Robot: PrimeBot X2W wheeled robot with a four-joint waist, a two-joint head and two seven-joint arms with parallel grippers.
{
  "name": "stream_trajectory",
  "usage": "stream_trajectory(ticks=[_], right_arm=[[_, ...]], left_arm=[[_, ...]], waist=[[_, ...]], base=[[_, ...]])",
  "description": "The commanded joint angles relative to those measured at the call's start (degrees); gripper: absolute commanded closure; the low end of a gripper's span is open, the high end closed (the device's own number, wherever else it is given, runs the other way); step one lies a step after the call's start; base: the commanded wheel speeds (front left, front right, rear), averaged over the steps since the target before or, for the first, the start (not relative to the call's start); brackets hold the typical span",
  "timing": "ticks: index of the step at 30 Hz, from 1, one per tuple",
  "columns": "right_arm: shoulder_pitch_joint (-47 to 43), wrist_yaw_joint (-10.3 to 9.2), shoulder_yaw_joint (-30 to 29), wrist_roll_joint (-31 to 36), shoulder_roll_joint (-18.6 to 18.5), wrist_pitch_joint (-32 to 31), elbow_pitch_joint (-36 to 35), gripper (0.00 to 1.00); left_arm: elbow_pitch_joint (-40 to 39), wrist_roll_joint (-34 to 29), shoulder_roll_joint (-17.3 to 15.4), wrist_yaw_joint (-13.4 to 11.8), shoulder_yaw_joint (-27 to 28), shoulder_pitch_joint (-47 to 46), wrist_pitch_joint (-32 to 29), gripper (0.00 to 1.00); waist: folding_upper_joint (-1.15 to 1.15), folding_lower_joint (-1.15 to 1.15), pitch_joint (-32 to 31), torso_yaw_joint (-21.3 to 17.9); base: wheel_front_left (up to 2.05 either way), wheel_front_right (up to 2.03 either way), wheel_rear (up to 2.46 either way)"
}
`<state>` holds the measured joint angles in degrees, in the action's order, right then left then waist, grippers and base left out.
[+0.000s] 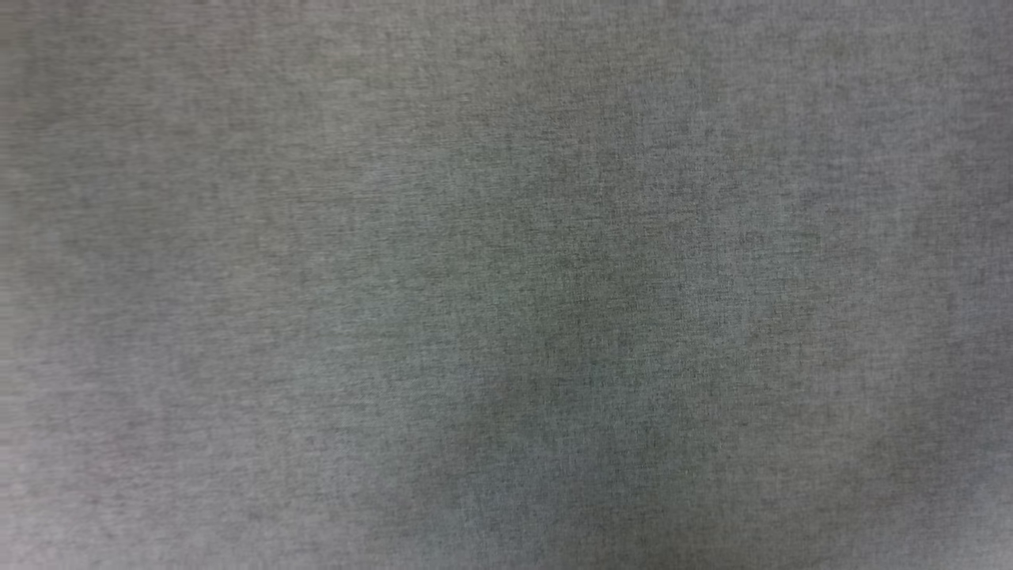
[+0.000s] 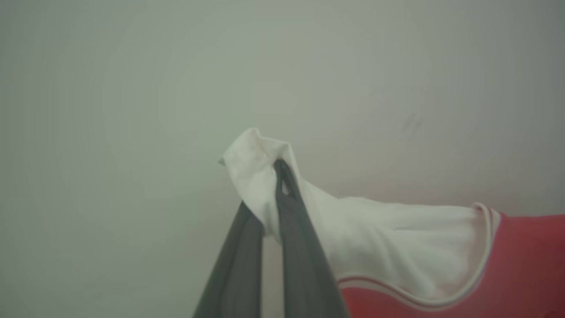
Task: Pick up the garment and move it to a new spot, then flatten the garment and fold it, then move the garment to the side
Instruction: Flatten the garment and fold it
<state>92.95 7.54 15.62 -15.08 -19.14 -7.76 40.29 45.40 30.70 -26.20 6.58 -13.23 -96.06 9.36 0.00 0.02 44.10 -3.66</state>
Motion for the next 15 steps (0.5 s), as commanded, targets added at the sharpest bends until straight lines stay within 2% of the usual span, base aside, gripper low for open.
stream_trajectory(ticks=[1, 8, 15], right_arm=[[-1.03, -0.10, 0.32, -0.55, -0.49, 0.53, 0.67, 1.00], [-10.28, -0.10, 5.90, -6.11, -2.26, 3.89, 2.95, 1.00], [-28.36, -0.10, 10.60, -12.01, -4.93, 4.40, 0.97, 1.00]], left_arm=[[0.34, 0.47, 0.32, 0.18, -0.17, 1.35, 0.53, 1.00], [1.11, 6.04, 2.08, 0.83, -0.63, 14.20, 4.05, 1.00], [-3.74, 12.69, 2.09, 0.84, -2.01, 37.39, 5.46, 1.00]], waist=[[0.00, -0.02, -0.93, 0.60], [0.00, -0.02, -7.47, 2.39], [0.00, -0.02, -19.74, 3.46]], base=[[0.00, 0.00, 0.00], [0.00, 0.00, 0.00], [0.00, 0.00, 0.00]])
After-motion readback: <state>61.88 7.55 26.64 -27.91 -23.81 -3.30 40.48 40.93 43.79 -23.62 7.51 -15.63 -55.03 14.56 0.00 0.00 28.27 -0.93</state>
